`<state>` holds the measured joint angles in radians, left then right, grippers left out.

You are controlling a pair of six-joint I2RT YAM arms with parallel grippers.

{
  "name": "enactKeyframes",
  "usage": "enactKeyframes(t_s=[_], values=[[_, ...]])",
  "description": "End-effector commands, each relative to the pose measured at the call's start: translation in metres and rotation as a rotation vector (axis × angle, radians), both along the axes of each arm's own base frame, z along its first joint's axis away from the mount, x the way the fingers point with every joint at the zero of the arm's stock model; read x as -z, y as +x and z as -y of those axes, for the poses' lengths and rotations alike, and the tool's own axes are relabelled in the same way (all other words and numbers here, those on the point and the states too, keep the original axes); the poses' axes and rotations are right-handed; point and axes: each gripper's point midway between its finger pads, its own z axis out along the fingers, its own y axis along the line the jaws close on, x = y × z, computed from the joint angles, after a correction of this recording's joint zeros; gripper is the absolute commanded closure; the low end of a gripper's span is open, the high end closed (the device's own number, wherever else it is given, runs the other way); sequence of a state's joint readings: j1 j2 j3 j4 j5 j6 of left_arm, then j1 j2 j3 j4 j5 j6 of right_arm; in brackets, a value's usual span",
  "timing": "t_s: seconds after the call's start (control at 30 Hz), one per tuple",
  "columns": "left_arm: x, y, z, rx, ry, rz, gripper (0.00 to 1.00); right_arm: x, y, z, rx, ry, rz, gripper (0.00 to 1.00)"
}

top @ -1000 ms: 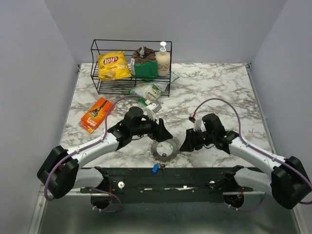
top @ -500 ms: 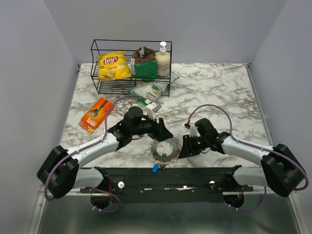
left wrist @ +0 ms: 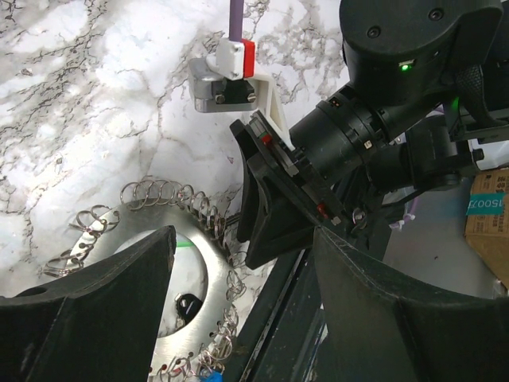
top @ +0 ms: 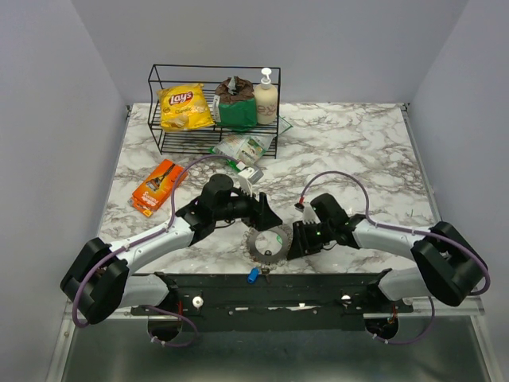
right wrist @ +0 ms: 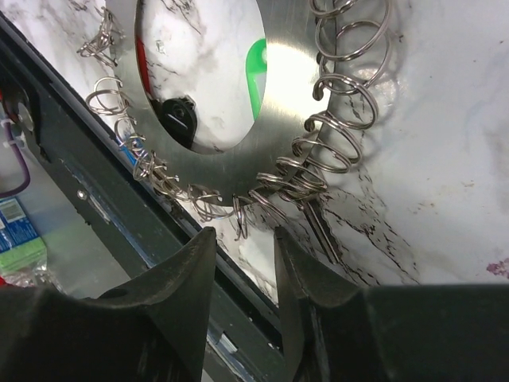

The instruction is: Put the keys on the keyring

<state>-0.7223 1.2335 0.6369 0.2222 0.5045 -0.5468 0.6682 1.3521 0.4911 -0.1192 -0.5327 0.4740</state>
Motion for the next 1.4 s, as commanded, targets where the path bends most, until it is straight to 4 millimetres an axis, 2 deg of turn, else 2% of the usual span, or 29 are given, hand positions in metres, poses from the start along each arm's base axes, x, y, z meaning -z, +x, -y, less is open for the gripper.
enactKeyframes(t_s=[0.0,0.3,0.47,0.53,0.63,0.8,0.93,1.2,1.27,1.3,1.37], values=[[0.004,-0.003,-0.001,0.014,0.006,0.002,0.21,0.0,0.005,-0.007,-0.005,0.003,0.011,0.57],[0.003,-0.004,0.0,0.024,0.002,0.006,0.22,0.002,0.004,-0.015,-0.018,0.005,0.006,0.67],[0.0,-0.005,0.0,0.03,-0.001,0.013,0.23,0.013,-0.001,-0.014,-0.034,-0.024,-0.023,0.91],[0.0,-0.005,0.0,0.03,0.001,0.013,0.24,0.012,-0.001,-0.012,-0.035,-0.034,-0.02,0.96],[-0.004,-0.006,0.0,0.033,-0.006,0.025,0.24,0.002,0.005,-0.011,-0.035,-0.042,0.02,0.99],[-0.014,-0.004,-0.003,0.03,0.001,0.063,0.25,-0.029,0.017,-0.016,-0.062,-0.022,0.115,0.99],[-0.029,-0.001,-0.008,0.015,0.009,0.122,0.25,-0.066,0.032,-0.025,-0.098,0.013,0.208,0.99],[-0.067,0.003,-0.021,-0.015,0.008,0.23,0.25,-0.124,0.043,-0.033,-0.206,0.053,0.353,0.99],[-0.084,0.004,-0.025,-0.018,-0.008,0.287,0.25,-0.138,0.046,-0.036,-0.223,0.071,0.393,0.99],[-0.083,0.002,-0.027,-0.013,0.004,0.284,0.25,-0.149,0.049,-0.038,-0.239,0.083,0.424,0.99],[-0.097,0.001,-0.031,-0.013,-0.014,0.319,0.25,-0.162,0.048,-0.041,-0.269,0.114,0.454,0.99]])
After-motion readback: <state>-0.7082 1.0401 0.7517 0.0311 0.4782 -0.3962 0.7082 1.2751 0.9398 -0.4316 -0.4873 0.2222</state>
